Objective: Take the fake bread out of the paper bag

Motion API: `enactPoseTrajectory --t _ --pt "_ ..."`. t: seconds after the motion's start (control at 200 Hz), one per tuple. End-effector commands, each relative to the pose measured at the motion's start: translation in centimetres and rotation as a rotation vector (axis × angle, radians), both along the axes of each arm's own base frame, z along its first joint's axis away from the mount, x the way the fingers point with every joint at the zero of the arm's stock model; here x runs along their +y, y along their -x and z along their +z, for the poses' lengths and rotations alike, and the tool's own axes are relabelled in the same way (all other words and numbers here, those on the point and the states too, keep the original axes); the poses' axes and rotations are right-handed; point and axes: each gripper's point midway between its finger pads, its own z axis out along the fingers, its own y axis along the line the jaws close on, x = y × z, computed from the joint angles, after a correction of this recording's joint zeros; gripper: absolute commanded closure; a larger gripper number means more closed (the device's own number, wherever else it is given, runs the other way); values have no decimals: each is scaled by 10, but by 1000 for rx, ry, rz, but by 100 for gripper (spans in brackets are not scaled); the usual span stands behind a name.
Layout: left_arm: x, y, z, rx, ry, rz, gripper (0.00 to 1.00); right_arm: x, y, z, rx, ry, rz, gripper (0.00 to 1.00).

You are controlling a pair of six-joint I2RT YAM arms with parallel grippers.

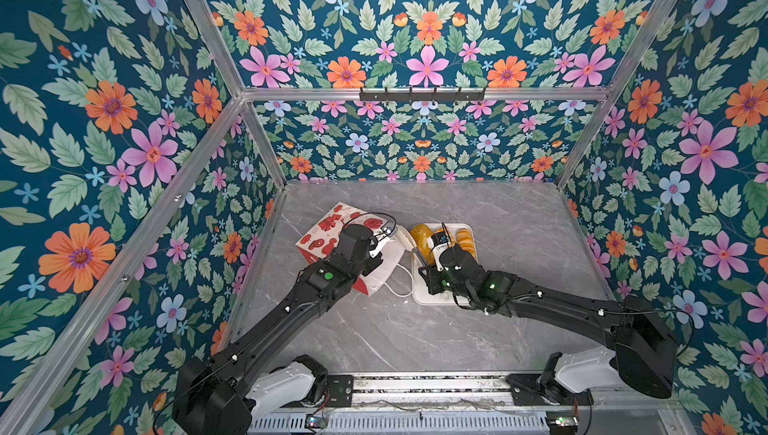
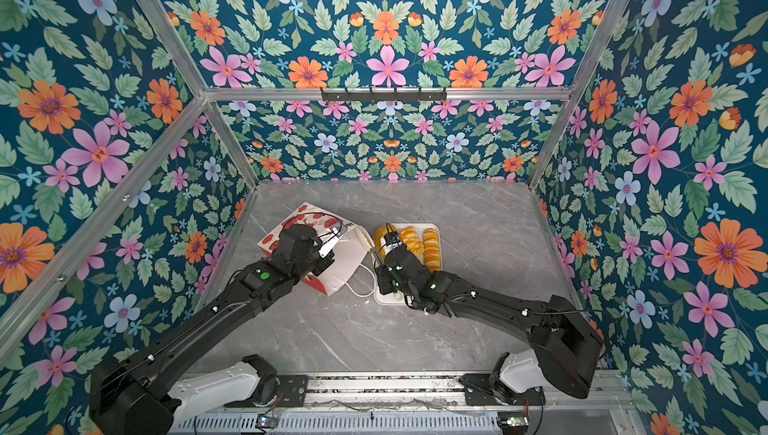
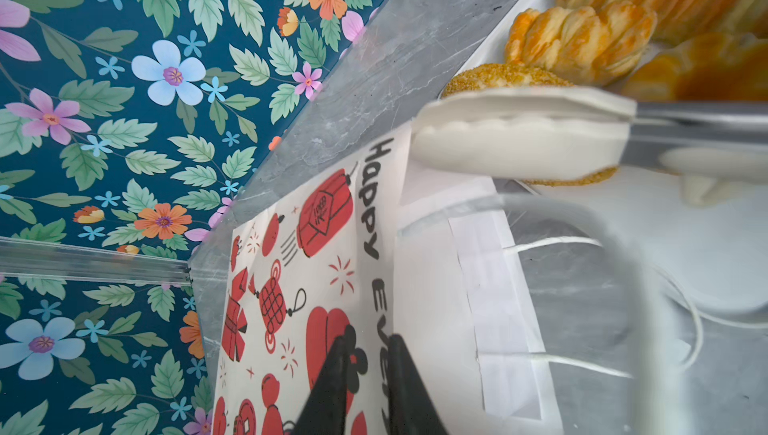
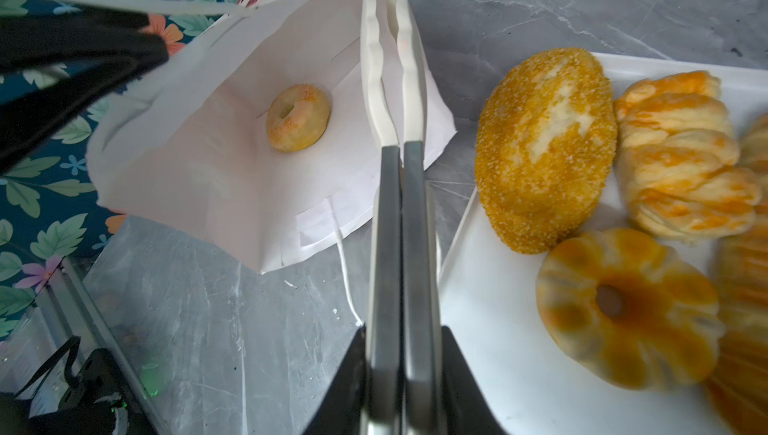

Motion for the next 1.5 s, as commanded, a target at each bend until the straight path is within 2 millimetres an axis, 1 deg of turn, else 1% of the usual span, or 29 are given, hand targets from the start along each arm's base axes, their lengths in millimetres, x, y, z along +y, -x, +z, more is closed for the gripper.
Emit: enactPoseTrajectory --t 0.0,0.025,0.045,0.06,0.07,0.08,0.09,0.1,0.115,0.145,0.25,0.39,0.465,0.56,0.635,0.705,0.83,0.86,0.94,0.965,1.005,1.09,1.145,1.21,1.325,1.385,1.495 --pt "6 8 -9 37 -2 14 68 -3 -10 14 -38 -27 -4 100" --pt "6 10 -10 46 0 10 63 -4 -11 15 -35 -32 -5 100" --pt "6 11 -11 52 3 9 56 -6 -12 15 -31 -34 -8 100" --pt "5 12 -11 57 8 6 49 -6 -13 16 -31 -37 -9 100" --pt "5 13 -12 61 9 5 42 -7 -14 16 -29 -37 -11 100" --pt "4 14 -13 67 11 -1 38 -8 -14 16 -29 -38 -12 100" --pt "3 14 -13 73 14 -4 31 -8 -14 16 -29 -39 -11 100" --pt "3 15 -14 77 17 -8 27 -8 -15 16 -29 -40 -12 100" --pt "2 16 -14 81 20 -10 24 -9 -15 16 -29 -39 -13 100" --pt "2 18 -15 92 25 -14 23 -9 -16 17 -28 -39 -14 100" --pt "2 22 -13 102 50 -11 22 -9 -18 16 -23 -38 -9 100" --pt "9 28 5 39 119 18 19 -7 -20 16 -18 -42 3 100" --pt "17 32 16 3 154 51 18 -3 -18 16 -14 -40 27 100" --pt "32 32 29 -41 214 148 16 -4 -17 14 -8 -27 35 100" --pt "48 28 38 -71 288 289 18 -7 -16 11 -4 -13 29 100" --pt "63 24 41 -91 378 441 19 -9 -16 6 8 -1 28 100" --pt "86 24 29 -92 543 694 19 -8 -20 0 27 15 29 100" --pt "95 26 26 -111 579 763 19 -7 -21 -1 32 22 29 100" --pt "121 36 16 -162 635 941 20 -5 -22 -2 35 31 45 100" --pt "129 40 13 -178 627 983 20 -4 -22 -2 40 35 52 100" --pt "141 48 3 -189 634 1066 20 -2 -21 -3 51 42 62 100" --pt "156 59 -12 -211 643 1177 20 1 -18 -6 70 29 77 100" --pt "165 66 -17 -239 674 1239 20 2 -16 -6 76 19 84 100" --pt "169 70 -21 -260 727 1276 20 3 -15 -7 82 15 87 100" --pt "171 68 -25 -299 825 1308 20 2 -15 -5 77 10 84 100" --pt "168 62 -29 -291 859 1303 19 2 -16 -3 74 11 82 100" --pt "166 50 -44 -251 898 1315 19 4 -17 0 66 11 86 100"
